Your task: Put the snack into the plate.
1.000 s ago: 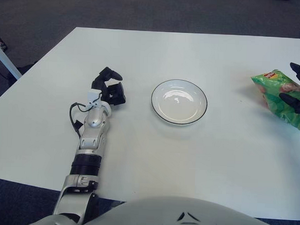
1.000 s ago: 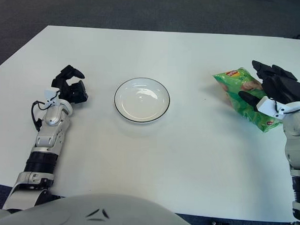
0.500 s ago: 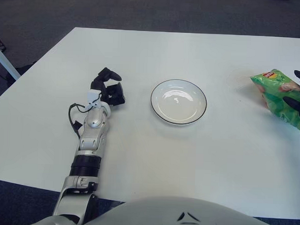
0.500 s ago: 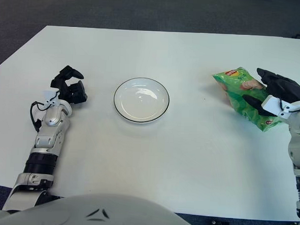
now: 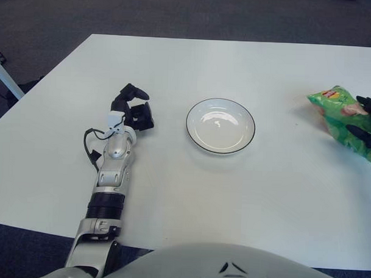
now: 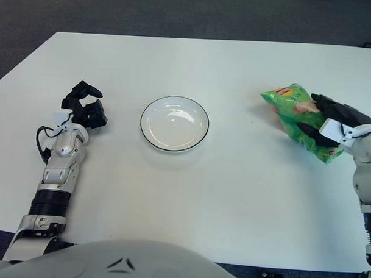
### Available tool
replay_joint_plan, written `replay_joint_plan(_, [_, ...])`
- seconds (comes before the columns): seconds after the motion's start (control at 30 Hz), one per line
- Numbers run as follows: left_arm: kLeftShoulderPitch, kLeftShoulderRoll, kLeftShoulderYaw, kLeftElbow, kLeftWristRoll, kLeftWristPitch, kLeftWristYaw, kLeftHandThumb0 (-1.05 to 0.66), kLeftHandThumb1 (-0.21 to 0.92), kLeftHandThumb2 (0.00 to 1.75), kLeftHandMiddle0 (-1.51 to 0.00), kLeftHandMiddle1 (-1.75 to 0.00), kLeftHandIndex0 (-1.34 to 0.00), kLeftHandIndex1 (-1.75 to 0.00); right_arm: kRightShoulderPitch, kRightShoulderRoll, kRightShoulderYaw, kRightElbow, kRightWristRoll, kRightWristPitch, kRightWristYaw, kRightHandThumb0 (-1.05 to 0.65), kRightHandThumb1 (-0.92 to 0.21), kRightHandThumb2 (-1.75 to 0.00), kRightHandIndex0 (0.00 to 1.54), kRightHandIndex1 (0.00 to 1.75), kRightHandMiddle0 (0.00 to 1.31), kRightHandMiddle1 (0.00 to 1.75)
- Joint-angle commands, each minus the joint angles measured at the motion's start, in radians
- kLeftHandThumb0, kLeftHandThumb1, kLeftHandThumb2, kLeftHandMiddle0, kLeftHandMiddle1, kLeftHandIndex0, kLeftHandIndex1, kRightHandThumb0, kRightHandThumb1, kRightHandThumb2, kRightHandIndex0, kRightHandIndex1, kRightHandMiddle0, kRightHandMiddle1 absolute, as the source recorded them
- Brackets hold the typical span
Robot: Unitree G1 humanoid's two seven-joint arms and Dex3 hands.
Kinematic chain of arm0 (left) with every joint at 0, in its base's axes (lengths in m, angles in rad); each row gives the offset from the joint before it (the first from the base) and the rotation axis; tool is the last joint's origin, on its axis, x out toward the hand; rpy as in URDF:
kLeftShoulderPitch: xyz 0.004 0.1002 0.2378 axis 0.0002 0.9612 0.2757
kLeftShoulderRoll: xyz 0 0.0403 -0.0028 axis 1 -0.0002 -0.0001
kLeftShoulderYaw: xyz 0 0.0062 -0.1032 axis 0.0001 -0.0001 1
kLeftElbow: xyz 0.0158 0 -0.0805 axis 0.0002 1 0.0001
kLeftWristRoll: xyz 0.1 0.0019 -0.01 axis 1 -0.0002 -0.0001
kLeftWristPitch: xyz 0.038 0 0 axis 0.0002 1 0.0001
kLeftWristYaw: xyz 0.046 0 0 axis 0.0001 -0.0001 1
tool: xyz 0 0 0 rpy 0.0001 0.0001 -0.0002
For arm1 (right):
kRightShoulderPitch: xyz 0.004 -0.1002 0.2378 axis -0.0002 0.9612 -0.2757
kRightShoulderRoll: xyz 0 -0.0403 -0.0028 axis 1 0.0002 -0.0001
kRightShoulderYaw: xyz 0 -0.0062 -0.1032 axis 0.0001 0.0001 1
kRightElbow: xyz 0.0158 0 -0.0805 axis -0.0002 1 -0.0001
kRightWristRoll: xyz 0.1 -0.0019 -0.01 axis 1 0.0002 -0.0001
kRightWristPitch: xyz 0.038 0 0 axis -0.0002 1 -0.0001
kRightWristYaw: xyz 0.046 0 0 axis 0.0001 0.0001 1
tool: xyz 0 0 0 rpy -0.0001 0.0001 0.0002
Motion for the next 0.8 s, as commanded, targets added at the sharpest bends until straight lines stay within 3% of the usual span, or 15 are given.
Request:
replay_joint_plan(0.0, [0.116,-0.072,-0.013,0.055,0.004,-0.005,0.008,-0.52,0.23,1.43,-1.40,-1.75,-0.69,-1.75,-0.015,-0.005,0.022,0.043,0.007,-0.022,-0.019,-1.05,-0.92,-0.87,0.00,0.00,0.00,0.00])
replay_joint_plan(0.23, [0.120,-0.074,-0.012,0.049,0.006,-0.003,0.010,-0.52,0.23,1.43,-1.39,-1.75,-0.69,-1.75,-0.027,0.007,0.046,0.100,0.020,-0.063,-0.054,-1.05,-0.92,-0.90,0.00,0.00,0.00,0.00])
replay_joint_plan(0.3, [0.121,-0.076,-0.011,0.048,0.007,-0.003,0.014,-0.52,0.23,1.43,-1.39,-1.75,-0.69,-1.75,-0.050,0.009,0.067,0.181,0.019,-0.100,-0.081,-1.05,-0.92,-0.91,0.00,0.00,0.00,0.00])
replay_joint_plan(0.77, [0.121,-0.076,-0.020,0.047,0.022,-0.003,0.035,-0.52,0.23,1.43,-1.38,-1.75,-0.69,-1.75,-0.128,-0.003,0.159,0.342,0.003,-0.156,-0.108,-1.05,-0.92,-0.99,0.00,0.00,0.00,0.00])
